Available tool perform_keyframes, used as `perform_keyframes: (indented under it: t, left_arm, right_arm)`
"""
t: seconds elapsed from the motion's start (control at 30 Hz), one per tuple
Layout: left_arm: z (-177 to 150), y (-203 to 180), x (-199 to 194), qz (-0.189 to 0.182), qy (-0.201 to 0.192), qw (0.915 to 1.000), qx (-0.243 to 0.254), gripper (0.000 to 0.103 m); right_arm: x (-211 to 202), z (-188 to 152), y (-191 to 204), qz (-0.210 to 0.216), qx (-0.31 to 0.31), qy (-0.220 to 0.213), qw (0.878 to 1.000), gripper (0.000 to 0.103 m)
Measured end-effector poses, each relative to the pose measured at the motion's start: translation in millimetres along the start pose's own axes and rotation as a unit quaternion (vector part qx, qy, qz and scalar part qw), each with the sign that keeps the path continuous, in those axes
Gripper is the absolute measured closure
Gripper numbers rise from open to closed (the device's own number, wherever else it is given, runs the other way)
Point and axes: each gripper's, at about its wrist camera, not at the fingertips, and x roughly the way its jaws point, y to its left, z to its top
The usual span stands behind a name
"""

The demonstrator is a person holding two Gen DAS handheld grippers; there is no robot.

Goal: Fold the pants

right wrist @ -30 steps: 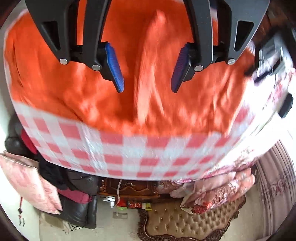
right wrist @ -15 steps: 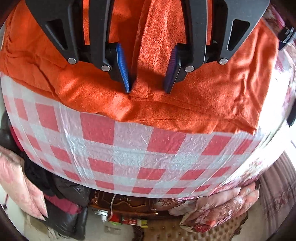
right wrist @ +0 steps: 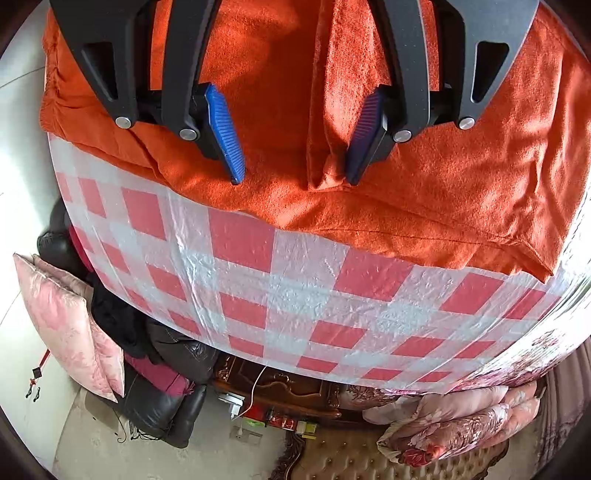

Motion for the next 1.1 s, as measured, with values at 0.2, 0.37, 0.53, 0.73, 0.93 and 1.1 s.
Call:
perform_keyframes:
  t: [0.2, 0.37, 0.53, 0.73, 0.93, 1.1]
  left_arm:
    - [0.5, -1.0, 0.4, 0.001, 0.001, 1.0000, 0.004, 0.089]
    - [1.1, -4.9, -1.1, 0.001, -0.001, 1.0000, 0.007, 0.090]
    - [1.4, -4.8, -1.2, 0.003, -0.001, 1.0000, 0.007, 0.090]
    - [4.0, -36.5, -16.6, 0.108, -0.073, 0.9845, 0.117, 0.079]
    - [47.4, -106.3, 28.5, 0.131, -0.066, 0.9424, 0.300, 0.079]
    - [71.8, -142.2, 130.0, 0.160, 0.043, 0.8580, 0.486, 0.084]
  right_arm:
    - [2.1, 0.1, -1.6, 0.004, 0.003, -0.001, 1.000, 0.048]
    - [1.4, -1.5, -1.5, 0.006, 0.005, -0.003, 1.000, 0.046]
    - [1.8, -1.8, -1.6, 0.006, 0.004, -0.006, 1.000, 0.045]
    - [-43.4, -3.4, 20.0, 0.028, -0.016, -0.075, 0.997, 0.045]
    - [-53.5, -10.9, 53.0, 0.156, 0.010, -0.035, 0.987, 0.045]
    - [-35.1, -34.2, 58.4, 0.163, 0.038, 0.019, 0.986, 0.045]
